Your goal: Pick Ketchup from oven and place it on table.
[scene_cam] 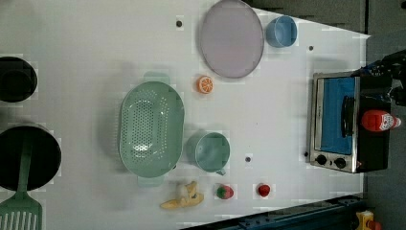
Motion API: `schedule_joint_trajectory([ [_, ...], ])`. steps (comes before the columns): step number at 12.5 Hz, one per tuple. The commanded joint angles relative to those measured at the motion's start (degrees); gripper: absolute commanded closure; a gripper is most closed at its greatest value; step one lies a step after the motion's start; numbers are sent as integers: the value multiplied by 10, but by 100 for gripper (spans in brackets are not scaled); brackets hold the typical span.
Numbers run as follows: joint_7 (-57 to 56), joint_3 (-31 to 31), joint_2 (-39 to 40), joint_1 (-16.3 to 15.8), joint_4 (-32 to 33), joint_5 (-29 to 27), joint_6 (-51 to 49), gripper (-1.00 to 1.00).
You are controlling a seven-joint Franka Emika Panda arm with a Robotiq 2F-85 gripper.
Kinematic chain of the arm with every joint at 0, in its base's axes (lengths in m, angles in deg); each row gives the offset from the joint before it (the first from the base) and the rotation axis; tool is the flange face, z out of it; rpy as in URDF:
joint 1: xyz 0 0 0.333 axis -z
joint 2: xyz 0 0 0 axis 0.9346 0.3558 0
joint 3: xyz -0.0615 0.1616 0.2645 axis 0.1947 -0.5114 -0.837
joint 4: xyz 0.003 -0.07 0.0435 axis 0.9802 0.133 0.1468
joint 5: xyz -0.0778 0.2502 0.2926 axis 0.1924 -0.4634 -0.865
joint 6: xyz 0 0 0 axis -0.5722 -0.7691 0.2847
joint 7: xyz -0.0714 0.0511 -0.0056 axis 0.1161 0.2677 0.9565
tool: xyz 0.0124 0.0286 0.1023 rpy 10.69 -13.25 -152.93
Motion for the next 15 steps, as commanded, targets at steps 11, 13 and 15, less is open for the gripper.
schedule_joint_trajectory([
  [11,-33,258,-71,24,67,11,24,-100],
  [13,-34,296,-45,25,67,11,67,-100],
  [15,-34,339,-7,26,67,11,103,-100],
])
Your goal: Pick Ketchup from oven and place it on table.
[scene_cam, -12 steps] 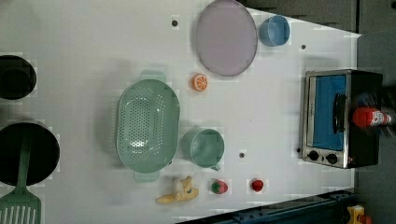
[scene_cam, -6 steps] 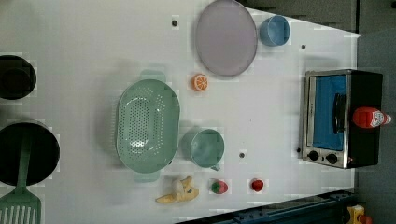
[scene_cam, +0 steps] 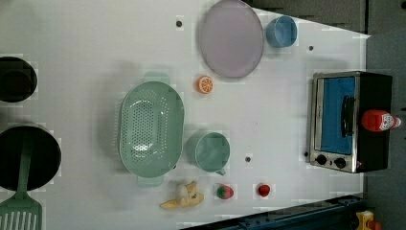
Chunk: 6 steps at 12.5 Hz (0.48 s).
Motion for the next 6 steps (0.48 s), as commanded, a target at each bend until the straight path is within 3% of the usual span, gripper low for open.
schedule_joint_trajectory([
  [1,-19,55,16,-5,-10,3,69,-100],
  [2,-18,66,39,-4,-10,1,84,-100],
  [4,4,83,83,1,-10,-68,95,-100],
  [6,4,88,110,7,-10,-82,104,-100],
])
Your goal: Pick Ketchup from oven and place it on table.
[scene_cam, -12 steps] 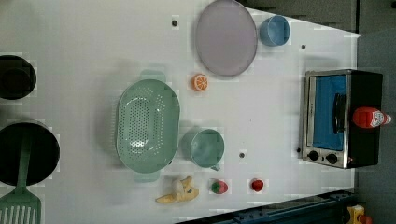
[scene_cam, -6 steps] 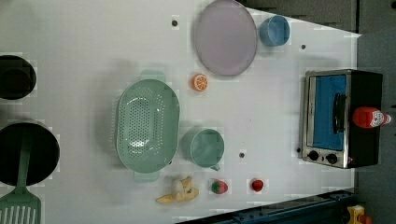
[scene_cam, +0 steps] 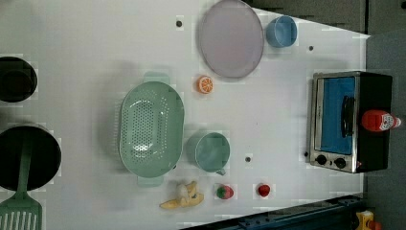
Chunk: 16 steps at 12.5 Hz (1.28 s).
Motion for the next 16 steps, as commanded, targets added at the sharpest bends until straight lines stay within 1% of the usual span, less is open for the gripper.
schedule_joint_trajectory([
  [1,4,5,53,5,5,-15,9,-100],
  [3,4,5,80,8,6,-41,33,-100],
  [4,4,5,95,10,6,-44,29,-100],
  [7,4,3,106,13,13,-53,30,-100],
  [8,4,3,107,13,16,-54,30,-49],
  [9,4,2,105,13,14,-54,30,-26],
  [10,4,3,104,13,12,-54,30,-21],
  [13,4,3,91,7,-12,-46,28,-21],
  [15,3,0,64,-7,-59,-3,-22,-21],
  [16,3,-2,50,-16,-80,9,-57,-21],
])
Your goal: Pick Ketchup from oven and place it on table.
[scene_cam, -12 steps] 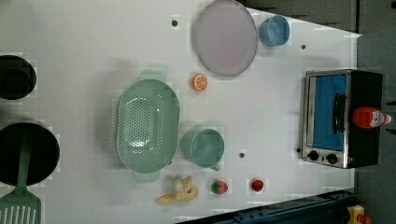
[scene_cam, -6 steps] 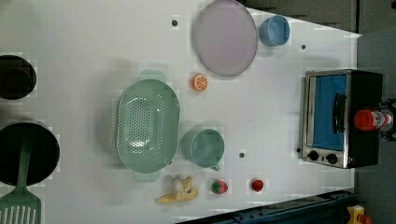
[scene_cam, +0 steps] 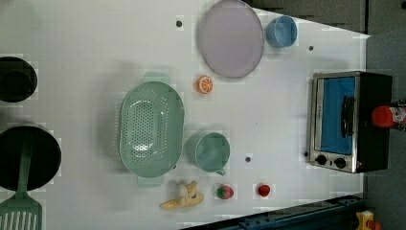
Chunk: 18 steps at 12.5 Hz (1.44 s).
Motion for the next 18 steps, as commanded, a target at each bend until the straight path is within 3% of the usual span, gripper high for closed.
schedule_joint_trajectory([
  [1,4,-1,-84,-40,-88,10,-139,-21],
  [3,4,-58,-132,-75,-104,10,-235,-21],
  [5,4,-121,-155,-93,-104,11,-235,-21],
  [10,4,-231,-156,-102,-78,11,-234,-21],
  [13,4,-269,-156,-102,2,44,-176,-21],
  [14,4,-277,-154,-103,65,52,-123,-21],
  [18,4,-277,-129,-102,184,52,7,-21],
])
